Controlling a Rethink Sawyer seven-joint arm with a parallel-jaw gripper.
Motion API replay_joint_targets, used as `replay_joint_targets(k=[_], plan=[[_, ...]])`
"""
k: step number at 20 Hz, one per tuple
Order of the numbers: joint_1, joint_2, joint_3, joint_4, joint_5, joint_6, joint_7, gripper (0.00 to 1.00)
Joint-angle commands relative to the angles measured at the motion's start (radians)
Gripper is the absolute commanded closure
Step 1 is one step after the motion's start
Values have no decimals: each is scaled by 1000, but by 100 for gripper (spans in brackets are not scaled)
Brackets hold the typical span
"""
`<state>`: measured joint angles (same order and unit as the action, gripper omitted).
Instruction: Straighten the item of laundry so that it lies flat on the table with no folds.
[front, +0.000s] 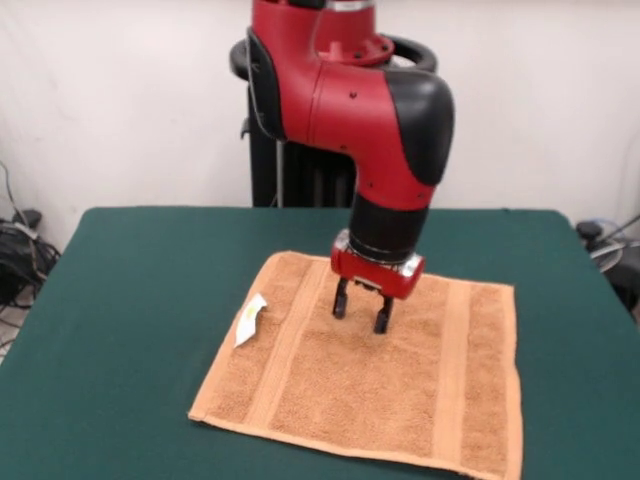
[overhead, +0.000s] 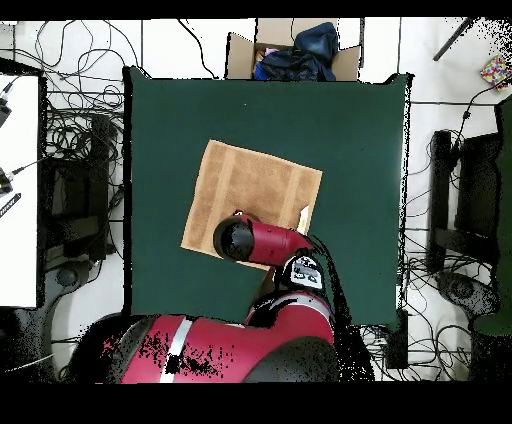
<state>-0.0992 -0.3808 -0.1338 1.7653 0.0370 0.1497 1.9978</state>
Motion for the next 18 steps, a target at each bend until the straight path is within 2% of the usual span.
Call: replay_joint_targets(k=[1,5,10,14,18], plan=[[-116,209,-95,-151,-56,-154,80,0],[-226,228,-22,-176,-162,-187,-2,0],[-258,248,-53,-234,-286,-215,-25,0],[-272,223,-61,-242,-350,-129,-28,0],[-351,167,35,-213,-415,0,-91,0]])
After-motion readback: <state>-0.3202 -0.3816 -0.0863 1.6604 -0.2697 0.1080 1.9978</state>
